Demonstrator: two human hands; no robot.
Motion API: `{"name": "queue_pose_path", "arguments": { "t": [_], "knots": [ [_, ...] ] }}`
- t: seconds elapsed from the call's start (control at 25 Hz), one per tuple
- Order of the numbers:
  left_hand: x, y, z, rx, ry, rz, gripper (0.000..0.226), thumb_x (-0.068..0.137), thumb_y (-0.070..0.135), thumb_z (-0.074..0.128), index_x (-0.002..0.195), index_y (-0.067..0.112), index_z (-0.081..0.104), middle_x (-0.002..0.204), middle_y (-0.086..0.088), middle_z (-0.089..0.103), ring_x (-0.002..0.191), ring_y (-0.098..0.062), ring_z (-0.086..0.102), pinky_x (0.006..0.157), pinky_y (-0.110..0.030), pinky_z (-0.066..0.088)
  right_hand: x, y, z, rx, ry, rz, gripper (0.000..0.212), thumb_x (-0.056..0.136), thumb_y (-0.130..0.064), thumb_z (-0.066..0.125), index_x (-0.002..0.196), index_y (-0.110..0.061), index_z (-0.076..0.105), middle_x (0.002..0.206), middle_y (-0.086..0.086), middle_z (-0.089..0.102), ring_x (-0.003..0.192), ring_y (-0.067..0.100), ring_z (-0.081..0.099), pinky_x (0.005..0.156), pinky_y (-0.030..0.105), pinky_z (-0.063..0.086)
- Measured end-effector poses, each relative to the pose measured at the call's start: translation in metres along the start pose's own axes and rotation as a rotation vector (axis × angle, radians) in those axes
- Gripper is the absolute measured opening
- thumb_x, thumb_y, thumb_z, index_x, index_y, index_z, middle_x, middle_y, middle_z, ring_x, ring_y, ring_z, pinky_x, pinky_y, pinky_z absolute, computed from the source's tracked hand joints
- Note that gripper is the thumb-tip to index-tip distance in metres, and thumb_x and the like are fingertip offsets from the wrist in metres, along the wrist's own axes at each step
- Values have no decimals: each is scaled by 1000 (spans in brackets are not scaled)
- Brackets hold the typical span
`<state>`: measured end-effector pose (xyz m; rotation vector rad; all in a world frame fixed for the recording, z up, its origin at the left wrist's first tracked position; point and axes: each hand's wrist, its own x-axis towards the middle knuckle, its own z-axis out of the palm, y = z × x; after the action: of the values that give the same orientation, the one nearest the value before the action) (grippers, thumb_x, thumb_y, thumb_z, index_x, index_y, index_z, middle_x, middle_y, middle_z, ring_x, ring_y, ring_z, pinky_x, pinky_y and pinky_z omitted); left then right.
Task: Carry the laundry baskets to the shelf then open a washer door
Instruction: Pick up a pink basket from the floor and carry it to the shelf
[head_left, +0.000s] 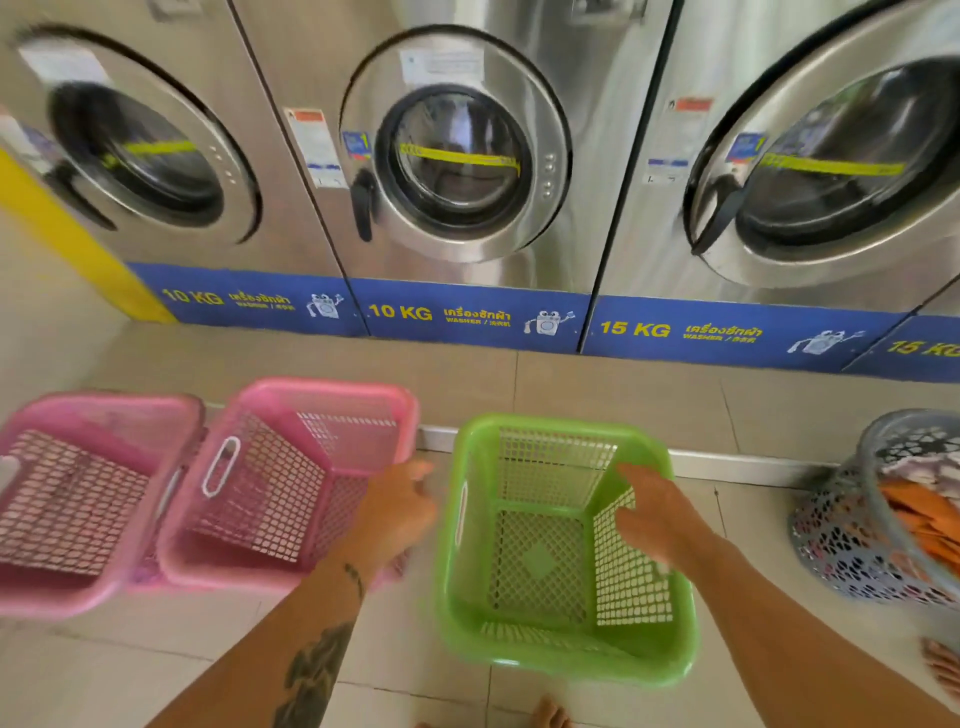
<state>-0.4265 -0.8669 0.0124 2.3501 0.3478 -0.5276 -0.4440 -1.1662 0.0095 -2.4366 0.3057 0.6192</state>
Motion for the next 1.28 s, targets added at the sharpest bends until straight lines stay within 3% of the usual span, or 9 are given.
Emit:
{"name": "queue_pose_path", "arguments": {
  "t": [0.12, 0.28, 0.4, 0.6, 0.72, 0.84, 0.96, 1.12, 1.28],
  "knots": [
    [-36, 4, -64, 5, 74, 68, 26, 91, 9, 51, 105, 27, 64, 96, 5, 69, 83, -15, 68, 72, -27, 56, -11, -49, -23, -20, 5, -81, 70, 77, -17, 56, 144, -22, 41, 144, 11, 49, 110, 22, 57, 96, 41, 50],
    [-69, -18, -148, 29, 209, 106, 36, 85, 18, 45, 114, 20, 67, 115, 4, 68, 105, -22, 64, 93, -29, 50, -32, -142, -34, -136, 35, -228, 66, 87, -18, 58, 148, -15, 35, 152, 8, 37, 135, 24, 42, 107, 32, 34],
    [-92, -42, -208, 94, 276, 105, 25, 84, 11, 46, 95, 25, 64, 81, 16, 56, 93, -26, 65, 64, -5, 39, -46, -213, -21, -141, 47, -318, 61, 88, -18, 58, 145, -12, 39, 148, 11, 41, 124, 24, 51, 99, 29, 39],
    [-117, -133, -302, 27, 321, 135, 22, 75, 17, 49, 86, 18, 68, 87, -5, 73, 82, -24, 68, 81, -39, 55, -72, -338, 44, -150, 72, -412, 62, 85, -15, 63, 143, -7, 43, 145, 15, 45, 132, 29, 44, 107, 35, 35],
    [-129, -191, -355, -9, 355, 144, 47, 71, 24, 40, 101, 2, 68, 107, -15, 70, 94, -25, 65, 87, -37, 47, -85, -408, 102, -155, 63, -452, 68, 86, -20, 62, 148, -11, 35, 153, 11, 37, 141, 27, 34, 114, 38, 28],
    [-135, -246, -403, -35, 354, 139, 31, 81, 14, 46, 103, 8, 68, 100, -12, 71, 95, -29, 64, 83, -33, 46, -102, -471, 157, -180, 55, -486, 63, 91, -17, 58, 148, -10, 33, 155, 10, 33, 142, 27, 31, 112, 35, 26],
    [-130, -289, -438, -33, 342, 121, 14, 84, 3, 50, 83, 2, 64, 72, -5, 55, 69, -27, 51, 69, -33, 44, -110, -519, 202, -200, 33, -483, 48, 92, -10, 54, 140, -9, 45, 142, 13, 48, 127, 27, 48, 105, 35, 36],
    [-101, -325, -472, 64, 342, 134, 23, 91, 3, 44, 100, 10, 64, 84, -4, 57, 65, -16, 48, 54, -19, 34, -95, -568, 248, -212, -47, -467, 38, 81, -8, 53, 115, -23, 62, 116, 0, 63, 104, 19, 60, 89, 31, 49],
    [-41, -375, -485, 136, 332, 99, 22, 87, 22, 47, 105, 18, 60, 99, -3, 64, 76, -7, 57, 67, -32, 56, -57, -598, 296, -179, -66, -423, 36, 83, -11, 55, 119, -15, 58, 113, 0, 60, 99, 19, 58, 77, 17, 46]
  ]
}}
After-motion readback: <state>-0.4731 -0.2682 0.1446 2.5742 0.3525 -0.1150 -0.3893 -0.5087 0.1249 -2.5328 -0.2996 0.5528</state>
